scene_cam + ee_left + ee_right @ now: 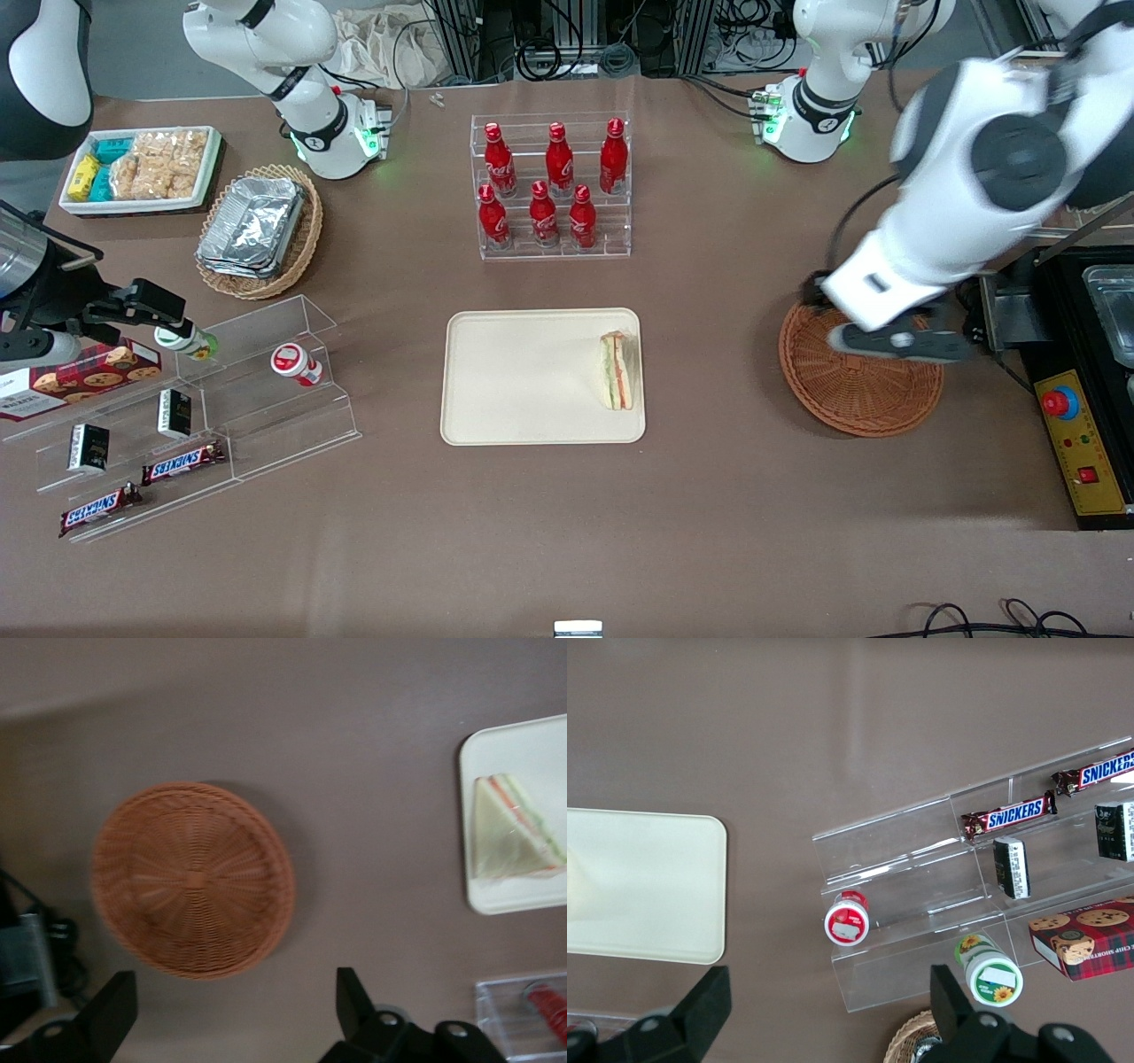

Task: Place sandwich from basket to tray

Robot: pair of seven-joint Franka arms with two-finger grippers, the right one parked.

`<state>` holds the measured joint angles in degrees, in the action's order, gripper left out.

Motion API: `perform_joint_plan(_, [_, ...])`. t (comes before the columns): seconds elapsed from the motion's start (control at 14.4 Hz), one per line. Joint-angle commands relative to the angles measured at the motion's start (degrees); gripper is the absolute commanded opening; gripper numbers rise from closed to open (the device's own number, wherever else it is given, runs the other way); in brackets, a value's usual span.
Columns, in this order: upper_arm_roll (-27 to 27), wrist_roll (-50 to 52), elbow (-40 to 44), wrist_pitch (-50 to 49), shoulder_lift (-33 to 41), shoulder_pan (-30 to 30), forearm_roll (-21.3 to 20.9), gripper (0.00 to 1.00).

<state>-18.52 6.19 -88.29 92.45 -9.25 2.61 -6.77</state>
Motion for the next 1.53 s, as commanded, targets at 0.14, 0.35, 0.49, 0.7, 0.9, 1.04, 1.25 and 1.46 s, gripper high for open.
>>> perform_joint_plan(0.14, [-0.5, -6.7, 0.0, -3.0, 3.8, 8.0, 0.1, 1.00])
perform_joint_plan(0.35, [-0.2, -9.0, 0.0, -3.0, 3.1, 8.4, -0.8, 1.00])
perform_joint_plan(0.49, [0.1, -8.9, 0.0, -3.2, 3.3, 8.7, -0.8, 1.00])
perform_joint_plan(0.7, [1.8, -6.6, -0.1, -3.2, 3.3, 8.7, 0.1, 1.00])
perform_joint_plan(0.9, [2.3, -6.5, -0.2, -2.7, 3.3, 8.6, 0.2, 1.00])
perform_joint_plan(1.04, [8.4, -6.4, -0.4, -2.9, 3.7, 3.6, 0.8, 1.00])
perform_joint_plan(1.25, [21.1, -7.3, -0.4, -2.8, 3.9, -5.1, 5.1, 1.00])
perform_joint_plan(1.46, [22.6, -6.9, -0.3, -2.5, 3.7, -7.1, 5.4, 1.00])
